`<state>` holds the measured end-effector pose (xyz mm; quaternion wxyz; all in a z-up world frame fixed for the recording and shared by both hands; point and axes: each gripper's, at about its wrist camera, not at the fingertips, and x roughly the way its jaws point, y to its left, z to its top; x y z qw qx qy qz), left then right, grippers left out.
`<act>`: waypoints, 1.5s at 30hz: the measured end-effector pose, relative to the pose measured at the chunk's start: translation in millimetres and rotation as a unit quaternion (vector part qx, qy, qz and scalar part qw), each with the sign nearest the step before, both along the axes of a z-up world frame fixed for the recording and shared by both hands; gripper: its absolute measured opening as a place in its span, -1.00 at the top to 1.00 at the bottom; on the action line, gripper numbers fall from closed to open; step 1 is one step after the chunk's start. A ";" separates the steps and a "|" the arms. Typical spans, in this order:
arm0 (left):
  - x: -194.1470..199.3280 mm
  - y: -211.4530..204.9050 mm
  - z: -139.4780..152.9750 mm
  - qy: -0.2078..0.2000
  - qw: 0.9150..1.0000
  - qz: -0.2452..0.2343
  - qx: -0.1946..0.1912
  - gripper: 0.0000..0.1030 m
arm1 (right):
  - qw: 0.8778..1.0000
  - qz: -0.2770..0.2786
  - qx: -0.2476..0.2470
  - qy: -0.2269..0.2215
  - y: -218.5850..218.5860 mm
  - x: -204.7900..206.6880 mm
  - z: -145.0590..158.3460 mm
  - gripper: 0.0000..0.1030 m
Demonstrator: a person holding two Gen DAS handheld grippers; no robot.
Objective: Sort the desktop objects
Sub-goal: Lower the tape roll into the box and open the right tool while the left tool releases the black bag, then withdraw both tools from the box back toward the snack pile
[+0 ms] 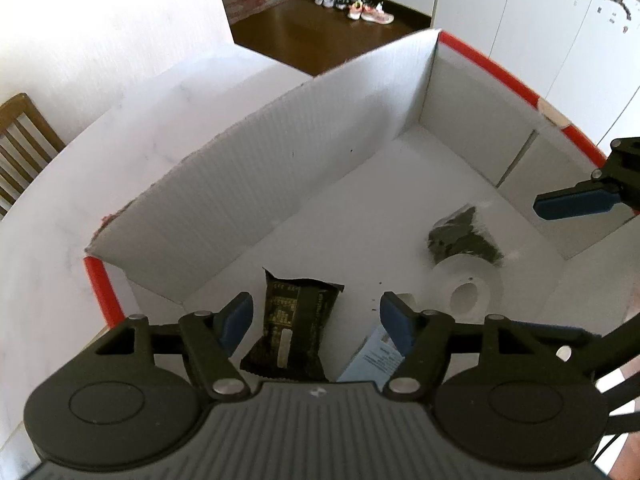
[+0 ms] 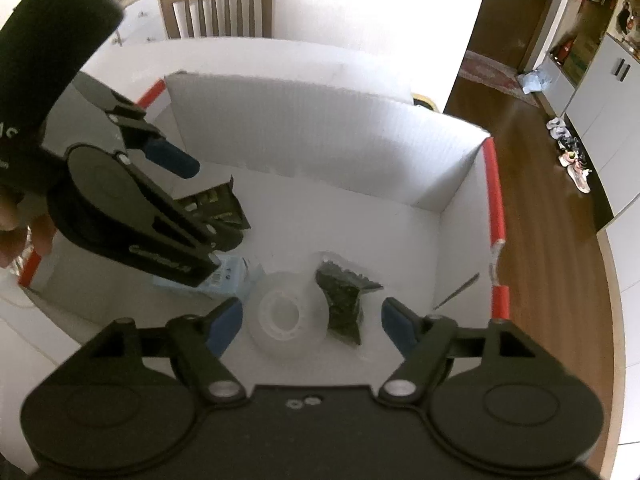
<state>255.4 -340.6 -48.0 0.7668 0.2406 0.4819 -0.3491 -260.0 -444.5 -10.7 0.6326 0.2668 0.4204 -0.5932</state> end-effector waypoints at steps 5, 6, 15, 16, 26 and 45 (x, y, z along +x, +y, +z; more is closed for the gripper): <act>-8.6 15.7 12.8 -0.007 1.000 0.006 -0.030 -0.50 | 1.000 0.000 -0.017 -0.015 12.1 -3.2 10.7 -0.57; -8.8 18.4 14.3 -0.008 0.999 0.008 -0.035 -0.50 | 1.000 0.003 -0.021 -0.018 14.4 -3.1 12.1 -0.59; -18.0 35.2 36.6 -0.026 0.997 0.016 -0.076 -0.66 | 0.998 0.011 -0.059 -0.034 34.1 -1.4 31.8 -0.76; -19.5 39.4 41.6 -0.026 0.996 0.018 -0.082 -0.66 | 0.997 0.011 -0.061 -0.036 36.5 -1.1 33.0 -0.76; -35.1 61.5 60.4 -0.036 0.991 0.027 -0.130 -1.00 | 0.996 0.008 -0.075 -0.044 57.9 4.3 40.8 -0.88; -79.1 105.8 86.4 -0.080 0.986 0.031 -0.143 -1.00 | 0.993 -0.013 -0.104 -0.046 91.2 33.5 47.4 -0.87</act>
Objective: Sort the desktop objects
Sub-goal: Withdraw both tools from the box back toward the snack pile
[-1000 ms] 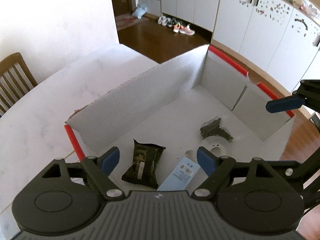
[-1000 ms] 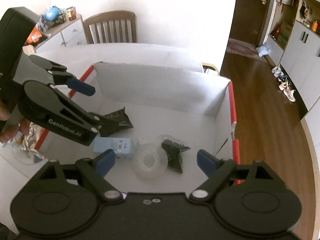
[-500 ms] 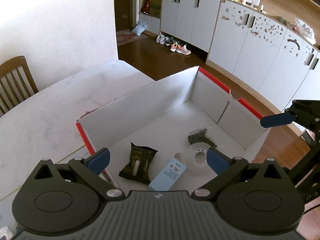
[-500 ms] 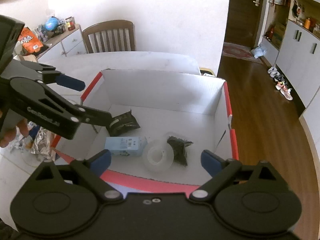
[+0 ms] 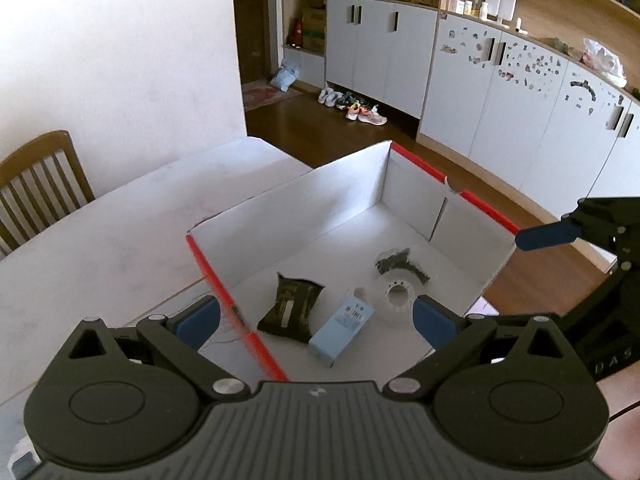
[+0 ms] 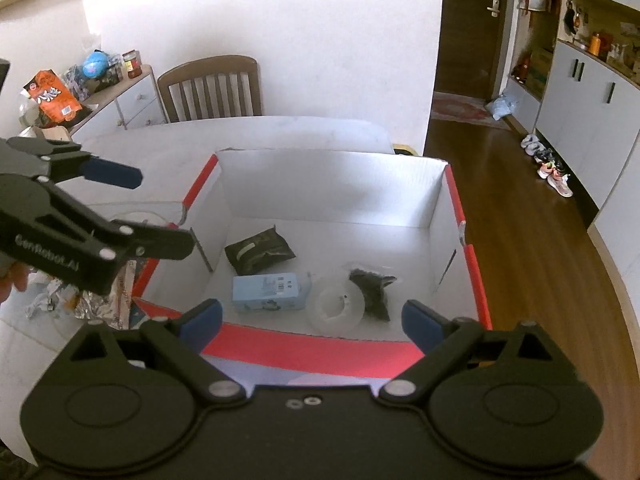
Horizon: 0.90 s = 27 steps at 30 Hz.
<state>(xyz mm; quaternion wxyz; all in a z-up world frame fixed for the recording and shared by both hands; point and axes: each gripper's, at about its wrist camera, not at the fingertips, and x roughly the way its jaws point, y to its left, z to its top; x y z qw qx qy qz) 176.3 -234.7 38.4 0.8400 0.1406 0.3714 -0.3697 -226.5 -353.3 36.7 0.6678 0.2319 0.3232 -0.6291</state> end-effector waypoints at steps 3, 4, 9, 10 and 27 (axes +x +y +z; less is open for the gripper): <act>-9.0 9.5 2.4 -0.006 1.000 0.003 -0.003 -1.00 | 1.000 -0.005 -0.007 -0.005 4.3 5.4 1.5 -0.86; -11.6 13.3 3.8 -0.007 1.000 0.003 -0.007 -1.00 | 1.000 -0.008 -0.009 -0.008 5.8 7.0 2.0 -0.86; -22.1 31.4 9.9 -0.020 1.000 0.010 -0.017 -1.00 | 1.000 -0.015 -0.018 -0.006 13.3 17.3 3.4 -0.85; -23.4 35.1 11.0 -0.022 1.000 0.011 -0.019 -1.00 | 1.000 -0.017 -0.020 -0.006 15.0 20.2 3.7 -0.85; -44.1 99.1 10.1 -0.026 0.999 0.032 -0.034 -1.00 | 0.998 -0.015 -0.053 -0.013 36.4 74.1 4.8 -0.77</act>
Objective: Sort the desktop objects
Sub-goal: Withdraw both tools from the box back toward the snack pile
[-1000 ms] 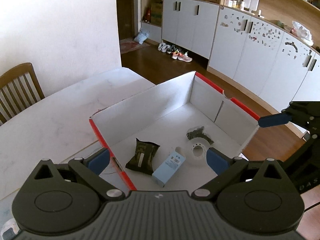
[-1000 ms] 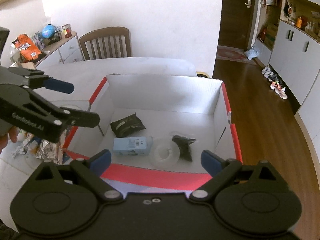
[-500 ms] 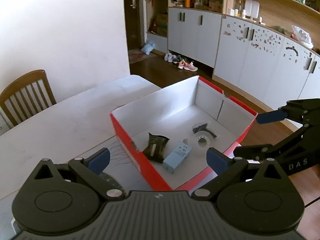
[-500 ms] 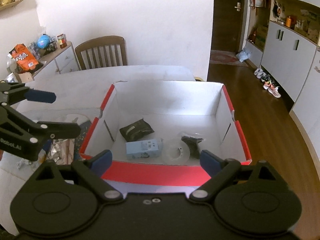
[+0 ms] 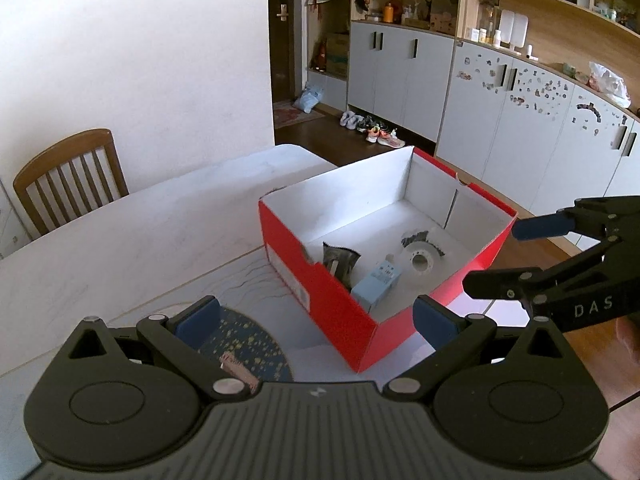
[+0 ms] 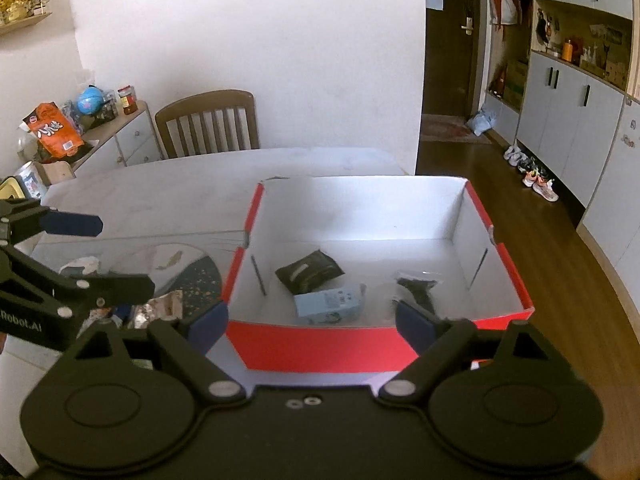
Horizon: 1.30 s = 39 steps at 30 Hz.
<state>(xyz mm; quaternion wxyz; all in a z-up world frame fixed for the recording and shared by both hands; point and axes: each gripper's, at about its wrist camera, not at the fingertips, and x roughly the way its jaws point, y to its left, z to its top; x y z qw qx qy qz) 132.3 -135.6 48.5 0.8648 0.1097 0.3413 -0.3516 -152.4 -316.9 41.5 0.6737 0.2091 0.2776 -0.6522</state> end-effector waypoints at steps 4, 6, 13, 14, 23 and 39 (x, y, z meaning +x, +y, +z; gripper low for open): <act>-2.7 15.8 -1.8 0.000 1.000 0.005 -0.005 -1.00 | 1.000 -0.002 -0.006 -0.008 2.9 12.0 0.5 -0.77; -3.4 24.6 -3.6 0.003 1.000 0.012 -0.007 -1.00 | 1.000 0.002 -0.007 -0.009 3.9 18.1 0.4 -0.77; -4.1 53.0 -6.6 0.006 0.999 0.029 -0.018 -1.00 | 1.000 0.025 -0.008 -0.005 4.1 45.7 -4.0 -0.77; -3.6 57.1 -7.5 0.005 0.999 0.033 -0.017 -1.00 | 1.000 0.028 -0.008 -0.005 4.1 50.4 -4.9 -0.77; 2.4 97.3 -21.0 0.018 0.997 0.072 -0.014 -1.00 | 0.999 0.043 -0.005 -0.004 0.9 80.5 -13.3 -0.77; 10.6 156.6 -44.0 0.013 0.992 0.122 -0.015 -1.00 | 0.997 0.080 0.008 0.012 -5.0 130.6 -40.3 -0.78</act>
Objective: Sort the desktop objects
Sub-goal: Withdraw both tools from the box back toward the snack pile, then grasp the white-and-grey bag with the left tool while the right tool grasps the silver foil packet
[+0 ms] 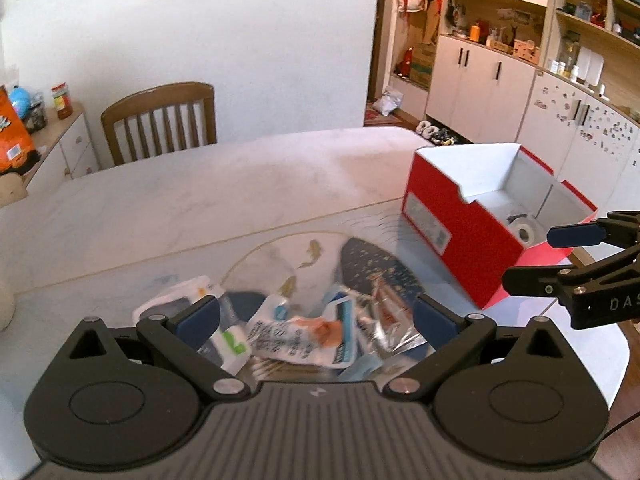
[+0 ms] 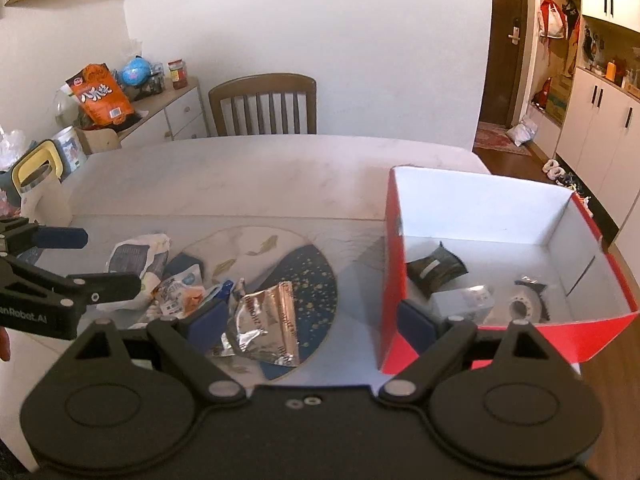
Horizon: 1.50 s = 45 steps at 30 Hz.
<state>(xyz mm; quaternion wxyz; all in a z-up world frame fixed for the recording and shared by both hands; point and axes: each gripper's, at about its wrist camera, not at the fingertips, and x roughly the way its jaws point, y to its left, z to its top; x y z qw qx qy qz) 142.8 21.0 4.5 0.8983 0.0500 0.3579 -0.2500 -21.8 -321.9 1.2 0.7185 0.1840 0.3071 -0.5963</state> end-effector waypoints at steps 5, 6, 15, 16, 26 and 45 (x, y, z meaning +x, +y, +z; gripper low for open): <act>2.2 19.3 -13.2 0.008 1.000 0.013 0.006 -1.00 | 1.000 0.009 0.006 0.001 -4.4 11.0 -11.3 -0.78; 3.1 23.5 -16.3 0.011 1.000 0.017 0.007 -1.00 | 1.000 0.013 0.007 0.003 -5.1 13.8 -13.7 -0.78; 11.0 48.1 -39.7 0.032 0.998 0.048 0.016 -1.00 | 0.999 0.036 0.021 0.018 -16.9 33.4 -38.8 -0.78; 12.3 50.1 -41.1 0.032 0.998 0.052 0.017 -1.00 | 0.999 0.037 0.021 0.020 -18.6 35.2 -41.0 -0.78; 32.7 61.4 -59.7 0.047 0.996 0.078 0.024 -1.00 | 0.997 0.049 0.038 0.037 -35.2 41.1 -63.6 -0.76; 89.6 53.7 -78.2 0.082 0.988 0.126 0.025 -1.00 | 0.985 0.156 0.061 0.044 -67.4 47.9 -89.8 -0.74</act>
